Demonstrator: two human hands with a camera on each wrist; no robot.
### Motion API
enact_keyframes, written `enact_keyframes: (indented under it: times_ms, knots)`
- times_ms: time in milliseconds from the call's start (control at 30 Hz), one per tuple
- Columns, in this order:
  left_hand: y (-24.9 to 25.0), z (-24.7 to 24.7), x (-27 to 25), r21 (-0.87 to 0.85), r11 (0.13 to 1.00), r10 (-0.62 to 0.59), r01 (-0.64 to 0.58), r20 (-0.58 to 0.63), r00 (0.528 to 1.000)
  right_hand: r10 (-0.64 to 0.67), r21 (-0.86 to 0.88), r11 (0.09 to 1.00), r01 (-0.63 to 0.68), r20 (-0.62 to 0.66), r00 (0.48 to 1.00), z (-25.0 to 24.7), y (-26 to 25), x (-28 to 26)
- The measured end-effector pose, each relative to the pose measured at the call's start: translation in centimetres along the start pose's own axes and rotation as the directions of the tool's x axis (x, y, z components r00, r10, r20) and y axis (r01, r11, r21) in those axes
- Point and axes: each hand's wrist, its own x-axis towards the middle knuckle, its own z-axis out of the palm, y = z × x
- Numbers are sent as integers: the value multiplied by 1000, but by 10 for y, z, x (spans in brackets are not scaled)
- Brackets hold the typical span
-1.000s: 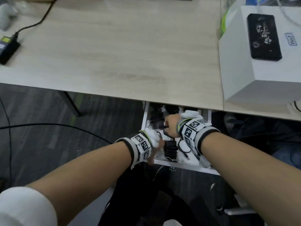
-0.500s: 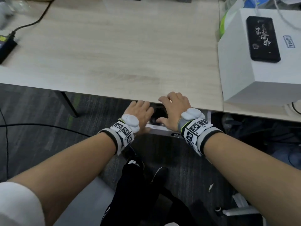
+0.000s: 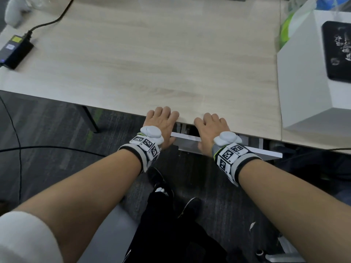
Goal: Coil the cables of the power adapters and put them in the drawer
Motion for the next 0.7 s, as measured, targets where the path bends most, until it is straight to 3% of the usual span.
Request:
enact_keyframes:
  times_ms: [367,700]
  knots:
    - [2,-5,32,-73,990,-119,122,46,992,112,-7,994,-112,38,993,-6,11,39]
    - [-11,-14,38,-129,992,17,-7,73,997,102,11,995,-104,124,987,-11,15,46]
